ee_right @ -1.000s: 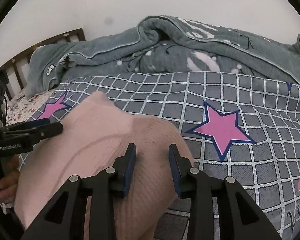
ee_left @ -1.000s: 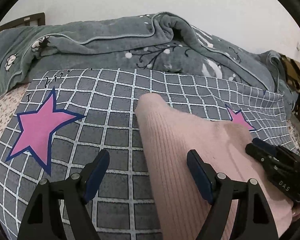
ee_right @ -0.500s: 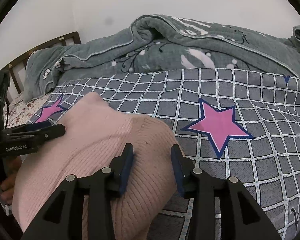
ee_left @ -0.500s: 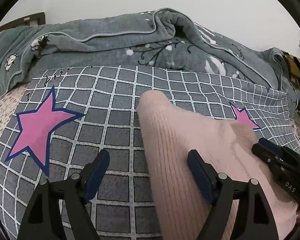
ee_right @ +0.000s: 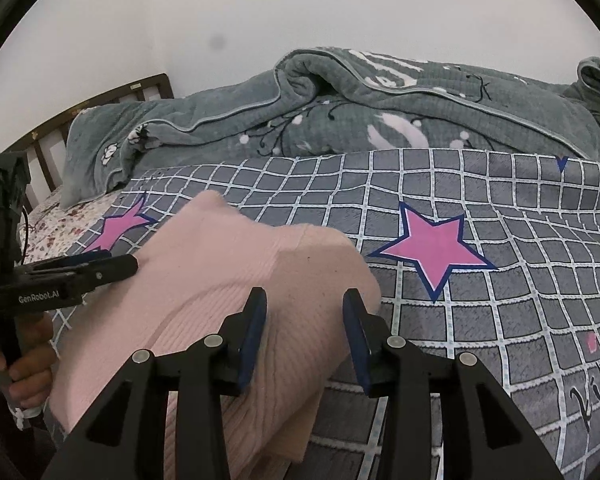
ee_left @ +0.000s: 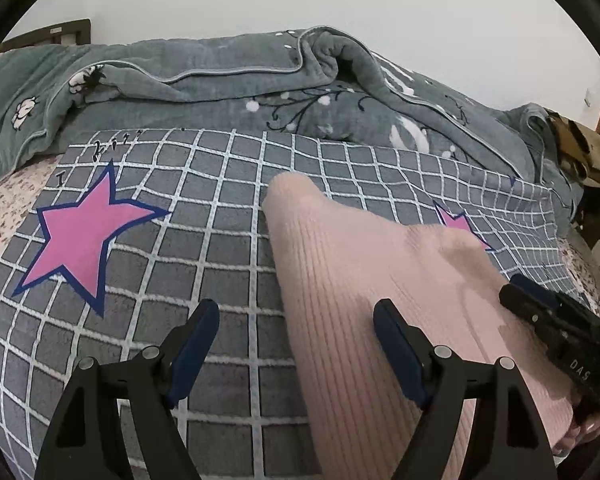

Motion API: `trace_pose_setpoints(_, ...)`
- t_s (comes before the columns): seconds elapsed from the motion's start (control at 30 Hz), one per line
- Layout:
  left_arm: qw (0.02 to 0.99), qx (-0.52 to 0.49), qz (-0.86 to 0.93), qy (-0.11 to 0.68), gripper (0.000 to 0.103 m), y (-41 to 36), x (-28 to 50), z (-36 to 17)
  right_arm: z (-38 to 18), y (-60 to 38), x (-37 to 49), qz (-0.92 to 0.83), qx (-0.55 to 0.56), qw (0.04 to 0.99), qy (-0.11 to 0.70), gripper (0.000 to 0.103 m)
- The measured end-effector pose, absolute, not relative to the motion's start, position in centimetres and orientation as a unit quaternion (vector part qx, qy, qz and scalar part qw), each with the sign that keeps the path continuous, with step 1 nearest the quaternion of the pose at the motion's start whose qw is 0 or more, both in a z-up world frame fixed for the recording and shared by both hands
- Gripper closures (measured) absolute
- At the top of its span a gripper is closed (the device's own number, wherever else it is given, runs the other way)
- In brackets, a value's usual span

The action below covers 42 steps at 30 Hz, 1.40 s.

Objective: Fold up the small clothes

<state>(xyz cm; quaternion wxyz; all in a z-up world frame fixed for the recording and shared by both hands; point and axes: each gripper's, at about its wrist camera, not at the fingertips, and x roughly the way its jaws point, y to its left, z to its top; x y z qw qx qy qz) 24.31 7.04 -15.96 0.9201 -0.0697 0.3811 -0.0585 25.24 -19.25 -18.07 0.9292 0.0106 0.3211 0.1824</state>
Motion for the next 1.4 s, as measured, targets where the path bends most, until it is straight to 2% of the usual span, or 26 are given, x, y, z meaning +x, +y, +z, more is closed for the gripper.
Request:
trace_pose_setpoints(0.47, 0.917, -0.07, -0.084, 0.384, 0.024, 5.1, 18.4, -15.9, -16.9, -18.7, 19.4, 0.181, 0.012, 0.925, 0.334, 0.064)
trace_pose_setpoints(0.63, 0.907, -0.08, -0.09, 0.403, 0.025, 5.3, 14.5, -15.8, -14.4, -20.6, 15.0, 0.161, 0.028, 0.932, 0.324, 0.064)
trace_pose_setpoints(0.77, 0.916, -0.081, -0.063, 0.388, 0.023, 5.2, 11.3, -13.4, -12.1, -21.3, 12.1, 0.129, 0.025, 0.937, 0.325, 0.061)
trace_pose_setpoints(0.9, 0.924, -0.081, -0.039, 0.372, 0.017, 4.7, 8.5, -10.3, -10.2, -21.2, 9.1, 0.094, 0.002, 0.941, 0.327, 0.053)
trace_pose_setpoints(0.97, 0.929, -0.065, -0.028, 0.363, 0.013, 4.0, 7.0, -8.8, -9.5, -21.3, 7.7, 0.091, 0.001, 0.942, 0.323, 0.036)
trace_pose_setpoints(1.0, 0.931, -0.058, -0.023, 0.358, 0.013, 3.6, 6.3, -8.2, -9.1, -21.4, 6.9, 0.09, 0.001, 0.943, 0.319, 0.023)
trace_pose_setpoints(1.03, 0.933, -0.052, -0.018, 0.354, 0.011, 3.3, 5.6, -7.6, -8.8, -21.5, 6.3, 0.091, 0.001, 0.945, 0.315, 0.015)
trace_pose_setpoints(1.13, 0.936, -0.047, -0.019, 0.348, 0.011, 2.7, 3.4, -6.4, -8.0, -21.3, 4.5, 0.091, -0.015, 0.948, 0.306, 0.007)
trace_pose_setpoints(1.4, 0.947, -0.033, 0.0, 0.321, 0.009, 1.6, -0.3, -4.0, -6.9, -21.7, 1.2, 0.077, -0.027, 0.95, 0.302, 0.005)
